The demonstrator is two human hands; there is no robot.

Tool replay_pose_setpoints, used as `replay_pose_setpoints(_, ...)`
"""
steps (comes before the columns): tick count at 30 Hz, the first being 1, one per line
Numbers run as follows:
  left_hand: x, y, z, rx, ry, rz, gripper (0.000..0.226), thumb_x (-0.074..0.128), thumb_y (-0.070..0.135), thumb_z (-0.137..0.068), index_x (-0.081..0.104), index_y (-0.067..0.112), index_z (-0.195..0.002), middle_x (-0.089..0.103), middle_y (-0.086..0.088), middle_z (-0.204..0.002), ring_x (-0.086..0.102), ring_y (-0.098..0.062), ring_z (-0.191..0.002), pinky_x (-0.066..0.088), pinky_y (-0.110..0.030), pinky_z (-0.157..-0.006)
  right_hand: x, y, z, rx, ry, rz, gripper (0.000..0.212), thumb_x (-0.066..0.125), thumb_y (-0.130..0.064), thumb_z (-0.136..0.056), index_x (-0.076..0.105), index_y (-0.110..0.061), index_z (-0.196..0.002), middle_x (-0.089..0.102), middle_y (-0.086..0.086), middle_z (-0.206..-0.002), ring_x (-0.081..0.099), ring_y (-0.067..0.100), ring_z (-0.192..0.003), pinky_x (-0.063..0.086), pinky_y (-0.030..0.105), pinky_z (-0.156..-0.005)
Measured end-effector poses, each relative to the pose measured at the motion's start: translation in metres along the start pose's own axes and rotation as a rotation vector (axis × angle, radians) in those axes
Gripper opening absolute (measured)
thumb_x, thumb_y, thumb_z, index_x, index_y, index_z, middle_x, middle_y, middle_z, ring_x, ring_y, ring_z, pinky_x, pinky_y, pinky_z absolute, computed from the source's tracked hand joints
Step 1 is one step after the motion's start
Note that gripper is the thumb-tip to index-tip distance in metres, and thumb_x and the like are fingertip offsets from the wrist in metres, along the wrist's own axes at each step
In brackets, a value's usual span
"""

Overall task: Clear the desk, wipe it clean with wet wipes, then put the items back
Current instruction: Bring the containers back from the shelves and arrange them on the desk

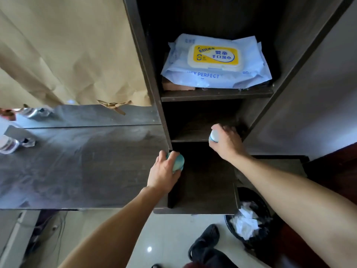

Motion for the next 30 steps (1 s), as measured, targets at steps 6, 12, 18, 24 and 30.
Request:
replay_pose_setpoints(6,-0.034,-0.077,0.081,-0.09,0.013,-0.06,0.048,0.063,0.034,-0.085,0.043,0.023,-0.127,0.041,-0.005,-0.107,0.053,-0.03,-0.101,0.05,-0.04,-0.072,0.033,-0.075,0.076,-0.109,-0.034,-0.086,0.046,0.069,-0.036,-0.074,0.056,-0.022,-0.115,0.061,0.003,-0.102,0.052,0.027,-0.093,0.046,0.035,-0.072)
replay_pose_setpoints(12,-0.087,-0.164,0.163,-0.233,0.1,-0.061,0.053,0.064,0.033,-0.082,0.039,0.022,-0.128,0.042,-0.004,-0.112,0.051,-0.028,-0.107,0.048,-0.041,-0.076,0.067,-0.179,0.12,-0.211,-0.088,-0.095,0.056,0.069,-0.043,-0.071,0.054,-0.024,-0.122,0.059,0.0,-0.107,0.05,0.024,-0.102,0.046,0.034,-0.079)
replay_pose_setpoints(18,-0.125,-0.234,0.208,-0.355,0.186,-0.066,0.051,0.064,0.035,-0.08,0.041,0.023,-0.125,0.044,-0.002,-0.112,0.053,-0.028,-0.106,0.046,-0.038,-0.072,0.089,-0.266,0.133,-0.331,-0.109,-0.076,0.057,0.068,-0.047,-0.07,0.053,-0.027,-0.121,0.057,-0.003,-0.108,0.049,0.022,-0.105,0.046,0.034,-0.077)
replay_pose_setpoints(24,-0.145,-0.289,0.197,-0.395,0.213,-0.072,0.056,0.068,0.035,-0.077,0.043,0.025,-0.125,0.049,0.001,-0.116,0.05,-0.023,-0.108,0.046,-0.036,-0.077,0.117,-0.328,0.106,-0.415,-0.142,-0.074,0.049,0.066,-0.041,-0.073,0.055,-0.027,-0.119,0.059,-0.005,-0.11,0.05,0.022,-0.103,0.049,0.035,-0.075)
replay_pose_setpoints(30,-0.167,-0.355,0.144,-0.429,0.199,-0.1,0.05,0.067,0.036,-0.076,0.045,0.021,-0.119,0.05,0.001,-0.114,0.046,-0.024,-0.105,0.044,-0.035,-0.081,0.166,-0.393,0.047,-0.457,-0.261,-0.102,0.047,0.063,-0.03,-0.077,0.053,-0.024,-0.123,0.057,-0.005,-0.117,0.046,0.022,-0.107,0.047,0.035,-0.078)
Point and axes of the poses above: each hand's wrist, its own z-axis away from the middle knuckle, its own x-axis out of the palm, y = z × x, the point moved 1 cm from there along -z, towards the middle knuckle
